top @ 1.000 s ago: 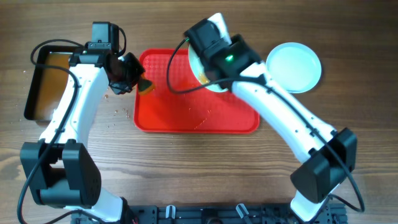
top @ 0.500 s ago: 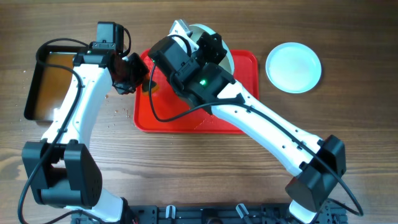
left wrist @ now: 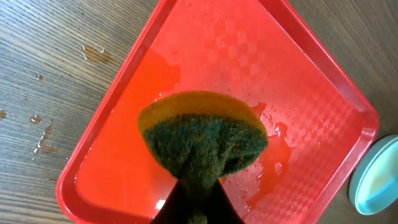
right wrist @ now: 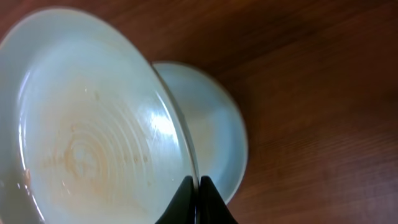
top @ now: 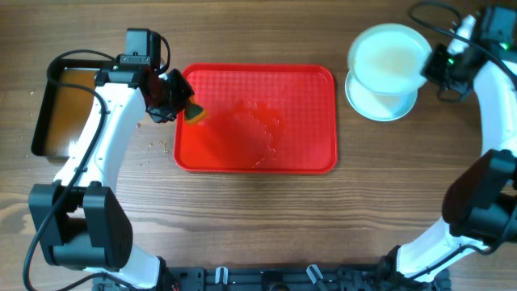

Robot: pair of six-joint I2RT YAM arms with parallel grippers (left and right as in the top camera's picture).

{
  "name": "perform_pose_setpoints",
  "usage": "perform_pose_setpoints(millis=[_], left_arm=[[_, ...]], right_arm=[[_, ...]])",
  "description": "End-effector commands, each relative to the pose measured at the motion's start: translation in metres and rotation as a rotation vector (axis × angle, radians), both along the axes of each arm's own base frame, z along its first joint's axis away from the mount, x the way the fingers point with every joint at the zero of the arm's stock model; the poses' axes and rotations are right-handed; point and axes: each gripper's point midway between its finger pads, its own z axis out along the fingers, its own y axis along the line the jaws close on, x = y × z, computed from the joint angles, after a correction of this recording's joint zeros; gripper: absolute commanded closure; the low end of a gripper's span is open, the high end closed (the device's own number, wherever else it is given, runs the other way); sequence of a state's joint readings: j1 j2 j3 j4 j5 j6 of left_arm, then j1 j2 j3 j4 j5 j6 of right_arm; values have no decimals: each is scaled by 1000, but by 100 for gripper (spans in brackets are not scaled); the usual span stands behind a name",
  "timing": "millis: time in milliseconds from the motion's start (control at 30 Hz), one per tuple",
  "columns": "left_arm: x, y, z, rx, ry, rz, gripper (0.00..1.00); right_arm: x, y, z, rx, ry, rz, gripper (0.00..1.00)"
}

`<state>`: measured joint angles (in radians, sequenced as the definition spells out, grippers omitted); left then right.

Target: Clean dirty plates on tray and stack at the side

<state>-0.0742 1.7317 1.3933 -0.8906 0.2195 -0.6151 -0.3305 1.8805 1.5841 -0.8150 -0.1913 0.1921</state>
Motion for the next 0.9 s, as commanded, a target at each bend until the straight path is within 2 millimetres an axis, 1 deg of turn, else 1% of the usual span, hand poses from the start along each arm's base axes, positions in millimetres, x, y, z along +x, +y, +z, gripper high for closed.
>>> perform_pose_setpoints(millis=[0, 67, 100, 133, 167, 233, 267, 300, 333, 367, 400, 467, 500, 533, 567, 600, 667, 700, 733, 767, 800, 867], left_arm=[[3, -4, 5, -12, -17, -19, 96], [3, -4, 5, -12, -17, -19, 96], [3, -4, 5, -12, -17, -19, 96], [3, -4, 5, -12, -17, -19, 96], [3, -4, 5, -12, -17, -19, 96], [3, -4, 5, -12, -18, -19, 96], [3, -4, 5, -11, -18, -19, 96], [4, -3, 5, -7, -18, -17, 96], [7, 5, 4, 35, -32, -1, 96], [15, 17, 5, 98, -62, 26, 96], [24, 32, 8, 157, -101, 64, 96], [36, 64, 9, 243, -138, 142, 96], [38, 79, 7, 276, -139, 178, 96], [40, 99, 3, 320, -133, 222, 96], [42, 126, -3, 368, -122, 283, 96], [44, 143, -10, 385, -114, 320, 96], [47, 176, -23, 388, -106, 394, 96], [48, 189, -26, 390, -108, 423, 96], [47, 208, -27, 393, -114, 466, 96], [45, 224, -27, 395, -119, 502, 96], [42, 237, -27, 394, -121, 532, 96], [35, 253, -30, 390, -108, 567, 95]], right_arm=[[-4, 7, -26, 128, -29, -18, 96], [-9, 5, -44, 140, -11, -94, 96], [-11, 7, -50, 149, -8, -104, 94], [-11, 11, -55, 158, -13, -94, 88], [-11, 17, -59, 165, -19, -69, 75], [-11, 24, -61, 170, -11, -58, 75], [-11, 32, -60, 189, -8, -42, 67], [-9, 48, -58, 239, -17, 1, 61], [-7, 77, -50, 338, -33, 83, 54], [-8, 114, -40, 429, -59, 216, 51], [-12, 152, -35, 482, -54, 328, 47], [-23, 203, -38, 462, -14, 469, 45], [-29, 224, -42, 436, 9, 516, 44], [-35, 247, -47, 392, 32, 565, 41], [-42, 267, -53, 338, 61, 588, 38], [-48, 285, -59, 274, 86, 598, 37], [-63, 321, -64, 190, 103, 649, 33], [-70, 335, -66, 160, 100, 688, 31], [-79, 352, -67, 123, 95, 731, 29], [-87, 365, -68, 95, 90, 764, 26], [-91, 374, -68, 81, 84, 786, 25], [-96, 388, -66, 77, 61, 821, 22]])
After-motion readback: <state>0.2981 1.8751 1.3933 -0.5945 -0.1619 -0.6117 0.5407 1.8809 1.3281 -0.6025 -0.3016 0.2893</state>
